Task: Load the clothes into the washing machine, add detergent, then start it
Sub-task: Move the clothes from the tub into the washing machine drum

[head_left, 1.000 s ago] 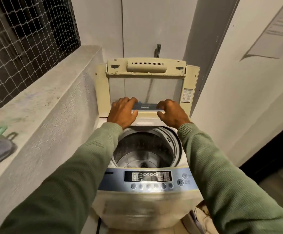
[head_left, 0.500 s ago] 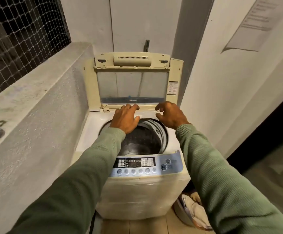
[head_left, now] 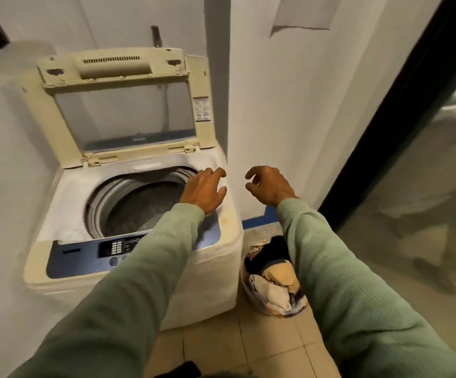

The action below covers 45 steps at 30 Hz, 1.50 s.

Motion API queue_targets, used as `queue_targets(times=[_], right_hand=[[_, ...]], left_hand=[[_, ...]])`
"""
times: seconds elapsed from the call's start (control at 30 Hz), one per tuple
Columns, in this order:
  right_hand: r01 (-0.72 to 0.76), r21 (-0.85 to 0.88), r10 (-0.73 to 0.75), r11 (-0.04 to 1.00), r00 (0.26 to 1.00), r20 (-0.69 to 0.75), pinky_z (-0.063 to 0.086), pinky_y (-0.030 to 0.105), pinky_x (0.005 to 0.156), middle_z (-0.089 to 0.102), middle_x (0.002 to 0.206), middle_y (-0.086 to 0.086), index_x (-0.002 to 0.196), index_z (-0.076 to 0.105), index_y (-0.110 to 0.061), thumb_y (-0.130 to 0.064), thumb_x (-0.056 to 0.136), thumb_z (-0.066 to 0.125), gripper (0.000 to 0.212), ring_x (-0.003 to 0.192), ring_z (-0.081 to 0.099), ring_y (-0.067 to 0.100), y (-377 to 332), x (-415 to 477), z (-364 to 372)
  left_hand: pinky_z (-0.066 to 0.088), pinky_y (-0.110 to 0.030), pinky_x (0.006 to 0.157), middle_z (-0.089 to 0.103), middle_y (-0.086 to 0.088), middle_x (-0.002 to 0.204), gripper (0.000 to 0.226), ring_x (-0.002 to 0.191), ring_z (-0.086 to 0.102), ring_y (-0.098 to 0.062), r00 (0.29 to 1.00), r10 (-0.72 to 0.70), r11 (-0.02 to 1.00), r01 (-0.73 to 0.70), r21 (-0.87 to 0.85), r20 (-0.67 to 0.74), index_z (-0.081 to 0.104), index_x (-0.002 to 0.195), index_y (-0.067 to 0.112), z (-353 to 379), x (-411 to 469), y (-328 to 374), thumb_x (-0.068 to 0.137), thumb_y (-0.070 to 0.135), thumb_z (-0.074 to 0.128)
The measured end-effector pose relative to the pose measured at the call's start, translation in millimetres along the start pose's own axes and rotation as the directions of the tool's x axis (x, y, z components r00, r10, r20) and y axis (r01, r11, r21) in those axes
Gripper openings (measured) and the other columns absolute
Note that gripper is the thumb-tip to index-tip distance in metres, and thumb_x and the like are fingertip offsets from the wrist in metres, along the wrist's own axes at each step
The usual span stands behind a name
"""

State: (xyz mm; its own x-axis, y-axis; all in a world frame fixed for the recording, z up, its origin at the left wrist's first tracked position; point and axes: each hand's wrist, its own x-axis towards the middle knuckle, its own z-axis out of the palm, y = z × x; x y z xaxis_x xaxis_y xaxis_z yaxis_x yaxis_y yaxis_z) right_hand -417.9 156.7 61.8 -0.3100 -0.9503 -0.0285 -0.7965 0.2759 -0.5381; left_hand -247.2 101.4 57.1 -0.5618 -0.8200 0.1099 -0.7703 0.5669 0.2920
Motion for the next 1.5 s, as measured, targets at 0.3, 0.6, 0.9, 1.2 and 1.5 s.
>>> queue_targets(times=[0.3,0.6,0.9,1.2,1.5], right_hand=[[-0.237,0.029,0.236,0.971,0.970,0.051,0.052,0.040,0.090,0.067,0.106,0.004,0.110,0.066,-0.023,-0.025,0.086,0.061,0.025,0.098,0.063,0.025,86.2,-17.3,-0.8],[-0.372,-0.123,0.386,0.920,0.914,0.125,0.051,0.042,0.091,0.064,0.115,0.005,0.107,0.064,-0.024,-0.028,0.085,0.063,0.022,0.101,0.062,0.026,139.4,-11.9,9.7],[-0.380,-0.176,0.415,0.908,0.870,0.265,0.049,0.033,0.080,0.064,0.115,0.007,0.111,0.064,-0.021,-0.026,0.086,0.063,0.026,0.099,0.061,0.027,179.1,-13.5,57.0],[-0.382,-0.179,0.422,0.906,0.817,0.392,0.048,0.036,0.094,0.055,0.128,0.003,0.126,0.056,-0.025,-0.028,0.091,0.059,0.035,0.113,0.056,0.025,242.6,-6.3,119.9],[-0.397,-0.130,0.415,0.909,0.823,0.388,0.047,0.038,0.091,0.045,0.133,0.004,0.131,0.051,-0.022,-0.027,0.091,0.056,0.040,0.114,0.055,0.029,346.0,17.1,202.0]], left_hand=[[0.036,-0.041,0.099,0.055,-0.011,0.129,0.038,0.119,0.048,-0.030,0.974,0.157,0.988,-0.153,-0.033,0.165,0.047,0.134,0.018,65.9,24.1,57.6,0.097,0.030,0.048],[0.040,-0.042,0.092,0.058,-0.013,0.121,0.037,0.113,0.052,-0.033,0.927,0.245,0.964,-0.200,-0.177,0.285,0.053,0.129,0.014,137.1,38.7,73.5,0.094,0.025,0.055],[0.045,-0.042,0.094,0.056,-0.009,0.126,0.039,0.118,0.051,-0.030,0.839,0.201,0.969,-0.095,-0.226,0.506,0.048,0.133,0.020,192.3,32.2,73.5,0.094,0.025,0.052],[0.042,-0.034,0.098,0.051,-0.005,0.136,0.040,0.124,0.049,-0.025,0.833,0.104,0.973,0.027,-0.228,0.543,0.046,0.136,0.019,267.4,46.7,74.1,0.097,0.022,0.051],[0.043,-0.041,0.101,0.044,-0.005,0.145,0.049,0.129,0.045,-0.028,0.822,0.071,0.965,0.085,-0.246,0.565,0.039,0.144,0.019,410.2,57.8,58.3,0.096,0.022,0.052]])
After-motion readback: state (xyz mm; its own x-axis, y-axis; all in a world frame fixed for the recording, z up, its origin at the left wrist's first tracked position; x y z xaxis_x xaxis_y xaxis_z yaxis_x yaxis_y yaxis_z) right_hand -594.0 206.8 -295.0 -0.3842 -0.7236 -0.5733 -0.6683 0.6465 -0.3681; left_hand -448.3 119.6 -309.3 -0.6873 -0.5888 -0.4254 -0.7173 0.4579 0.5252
